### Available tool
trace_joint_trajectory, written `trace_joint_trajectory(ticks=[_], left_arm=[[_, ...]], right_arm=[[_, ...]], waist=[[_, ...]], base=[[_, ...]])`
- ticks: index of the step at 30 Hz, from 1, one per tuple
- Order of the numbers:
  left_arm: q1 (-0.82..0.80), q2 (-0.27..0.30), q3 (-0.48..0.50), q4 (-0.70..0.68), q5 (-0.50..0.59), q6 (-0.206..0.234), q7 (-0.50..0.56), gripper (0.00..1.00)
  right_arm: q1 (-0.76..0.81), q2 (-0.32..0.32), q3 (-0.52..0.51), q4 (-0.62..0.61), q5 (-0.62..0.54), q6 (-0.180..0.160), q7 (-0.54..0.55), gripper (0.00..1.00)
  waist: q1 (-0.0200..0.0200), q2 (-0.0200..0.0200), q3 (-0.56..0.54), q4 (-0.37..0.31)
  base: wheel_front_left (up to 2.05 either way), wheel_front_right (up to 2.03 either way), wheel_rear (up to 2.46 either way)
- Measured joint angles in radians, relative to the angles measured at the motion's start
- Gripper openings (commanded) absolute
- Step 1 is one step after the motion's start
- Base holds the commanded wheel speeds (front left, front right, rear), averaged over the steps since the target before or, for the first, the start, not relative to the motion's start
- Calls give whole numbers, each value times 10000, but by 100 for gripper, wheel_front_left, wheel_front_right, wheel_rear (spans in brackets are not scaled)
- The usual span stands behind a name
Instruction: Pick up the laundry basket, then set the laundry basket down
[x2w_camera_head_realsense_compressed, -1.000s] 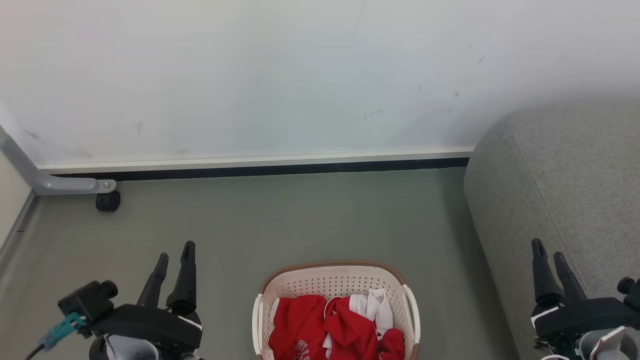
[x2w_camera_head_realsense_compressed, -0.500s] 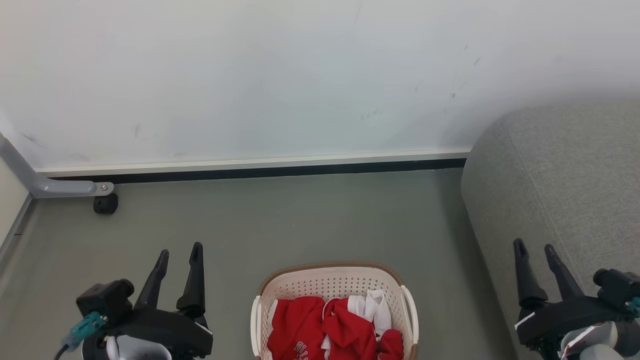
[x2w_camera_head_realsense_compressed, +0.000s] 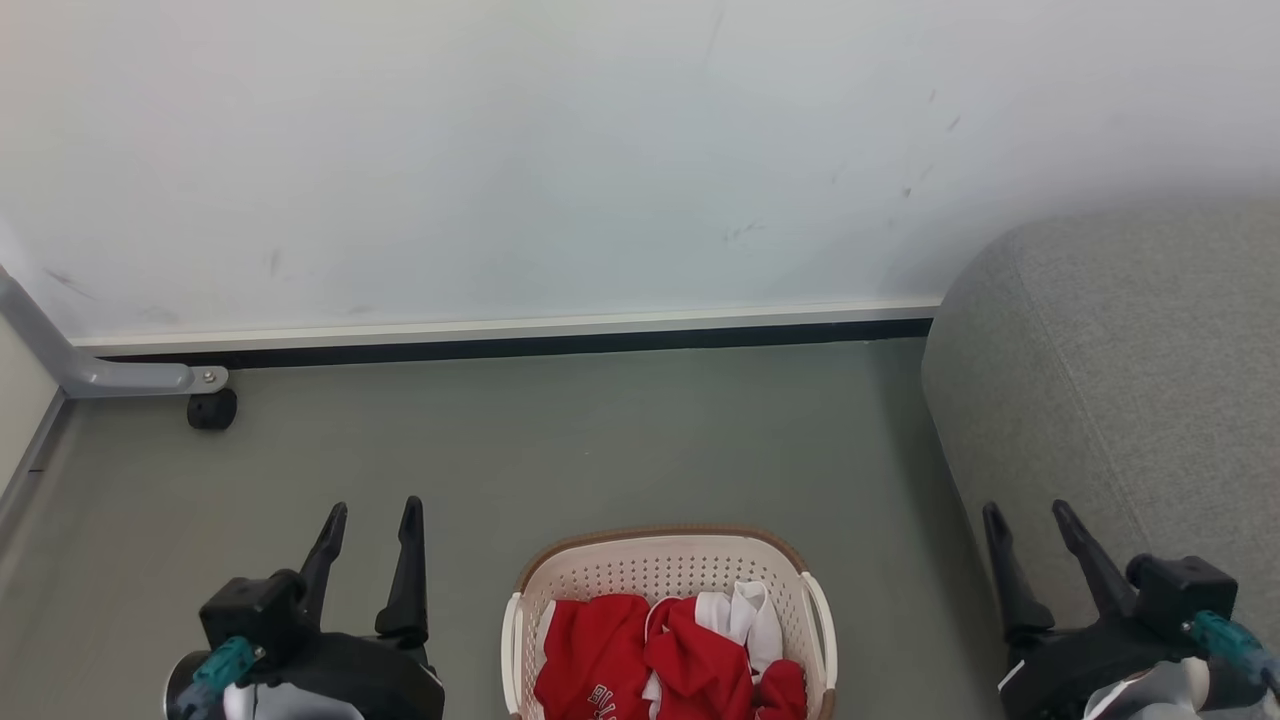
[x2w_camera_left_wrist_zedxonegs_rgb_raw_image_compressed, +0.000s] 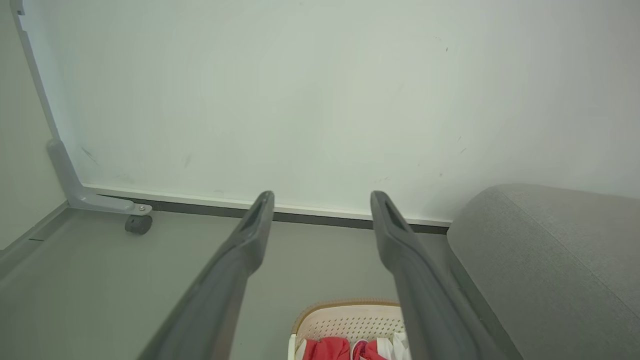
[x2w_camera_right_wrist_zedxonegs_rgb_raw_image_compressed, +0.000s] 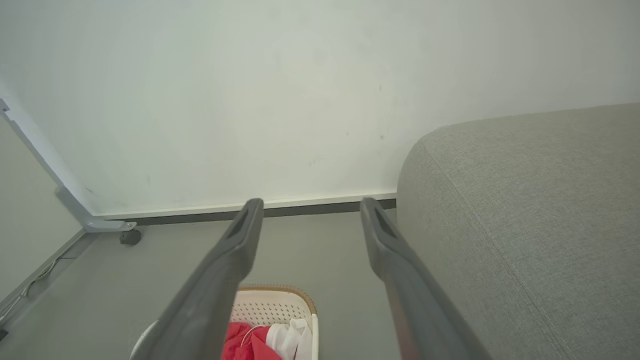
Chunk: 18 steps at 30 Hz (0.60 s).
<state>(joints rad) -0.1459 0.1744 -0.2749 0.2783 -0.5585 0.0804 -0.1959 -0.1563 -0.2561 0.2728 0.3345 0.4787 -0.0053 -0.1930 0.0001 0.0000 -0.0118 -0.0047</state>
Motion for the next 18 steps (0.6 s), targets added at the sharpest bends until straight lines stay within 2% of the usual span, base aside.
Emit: trace_joint_trajectory(ticks=[14,18], left_arm=[[0,6,-328,265,1645,374,-474,100],[-1,-2,-320,320,1829,430,-479,100]], right_arm=[[-165,-50,385,324,-1657,-215,-564,100],[-174,-48,320,378,-1616,-209,-564,100]], waist=[[-1,0,-16,-52],[-1,0,-11,-52]], base=[[0,0,0],[0,0,0]])
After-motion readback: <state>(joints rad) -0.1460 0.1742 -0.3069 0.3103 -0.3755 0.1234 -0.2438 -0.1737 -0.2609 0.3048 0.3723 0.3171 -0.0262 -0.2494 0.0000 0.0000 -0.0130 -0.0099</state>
